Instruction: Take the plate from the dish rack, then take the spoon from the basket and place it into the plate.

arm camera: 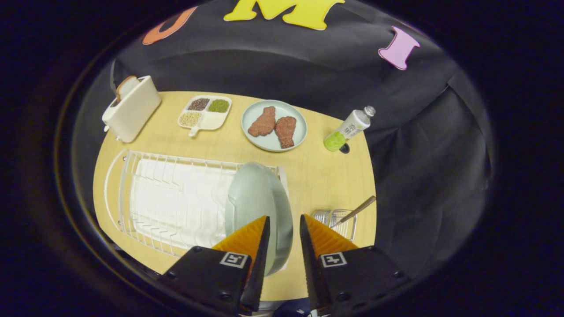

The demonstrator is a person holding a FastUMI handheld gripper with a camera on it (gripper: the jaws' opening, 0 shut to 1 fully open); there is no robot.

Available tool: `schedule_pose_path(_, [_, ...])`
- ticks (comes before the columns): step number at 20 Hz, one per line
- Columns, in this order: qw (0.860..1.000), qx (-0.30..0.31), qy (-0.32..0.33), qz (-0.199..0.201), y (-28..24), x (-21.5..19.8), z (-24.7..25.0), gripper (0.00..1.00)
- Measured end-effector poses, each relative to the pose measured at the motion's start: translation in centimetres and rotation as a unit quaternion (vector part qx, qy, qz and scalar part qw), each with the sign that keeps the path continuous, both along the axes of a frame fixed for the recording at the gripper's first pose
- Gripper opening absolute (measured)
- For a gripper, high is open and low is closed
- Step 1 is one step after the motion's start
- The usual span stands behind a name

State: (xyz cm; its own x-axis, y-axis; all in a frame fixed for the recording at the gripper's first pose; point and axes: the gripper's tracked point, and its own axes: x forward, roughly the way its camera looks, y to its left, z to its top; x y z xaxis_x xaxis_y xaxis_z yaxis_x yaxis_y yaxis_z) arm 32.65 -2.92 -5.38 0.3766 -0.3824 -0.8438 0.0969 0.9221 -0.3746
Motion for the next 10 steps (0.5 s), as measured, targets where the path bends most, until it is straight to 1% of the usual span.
schedule_pose_path(1, [1.0,-0.002,0.006,-0.007,0.1,0.0,-0.4,0.4])
schedule_pose_path(3, [0.999,-0.045,0.005,-0.016,-0.1,-0.1,0.0,0.23])
schedule_pose_path(4, [0.998,-0.062,0.004,-0.013,-0.1,-0.2,0.3,0.18])
schedule_pose_path(7, [0.996,-0.084,-0.012,-0.016,0.9,-0.2,0.6,0.13])
schedule_pose_path(10, [0.992,-0.112,-0.037,-0.035,0.9,-0.5,1.8,0.1])
